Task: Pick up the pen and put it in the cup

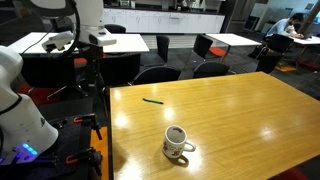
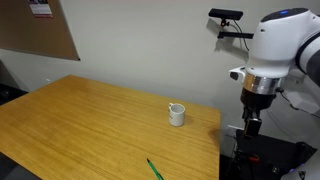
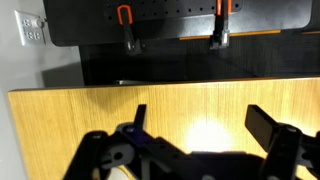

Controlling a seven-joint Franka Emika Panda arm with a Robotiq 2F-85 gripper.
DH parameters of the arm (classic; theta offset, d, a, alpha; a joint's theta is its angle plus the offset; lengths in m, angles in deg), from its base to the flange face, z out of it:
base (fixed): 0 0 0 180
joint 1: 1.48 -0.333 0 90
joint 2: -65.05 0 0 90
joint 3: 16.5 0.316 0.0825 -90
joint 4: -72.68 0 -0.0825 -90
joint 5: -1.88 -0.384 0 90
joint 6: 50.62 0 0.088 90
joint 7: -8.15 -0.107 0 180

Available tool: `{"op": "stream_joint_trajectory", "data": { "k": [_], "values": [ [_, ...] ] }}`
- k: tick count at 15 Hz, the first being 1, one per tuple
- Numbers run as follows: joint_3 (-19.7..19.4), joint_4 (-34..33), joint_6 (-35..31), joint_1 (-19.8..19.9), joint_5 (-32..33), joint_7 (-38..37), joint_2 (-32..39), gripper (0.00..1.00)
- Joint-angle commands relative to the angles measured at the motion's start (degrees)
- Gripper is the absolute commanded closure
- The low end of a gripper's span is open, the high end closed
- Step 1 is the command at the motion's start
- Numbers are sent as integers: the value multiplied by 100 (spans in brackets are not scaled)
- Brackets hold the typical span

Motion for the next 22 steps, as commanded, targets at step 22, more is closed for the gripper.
{"op": "stream_joint_trajectory", "data": {
  "k": [22],
  "values": [
    [1039,-1175,-3520,-38,-224,-2523,3342,0]
  ]
}}
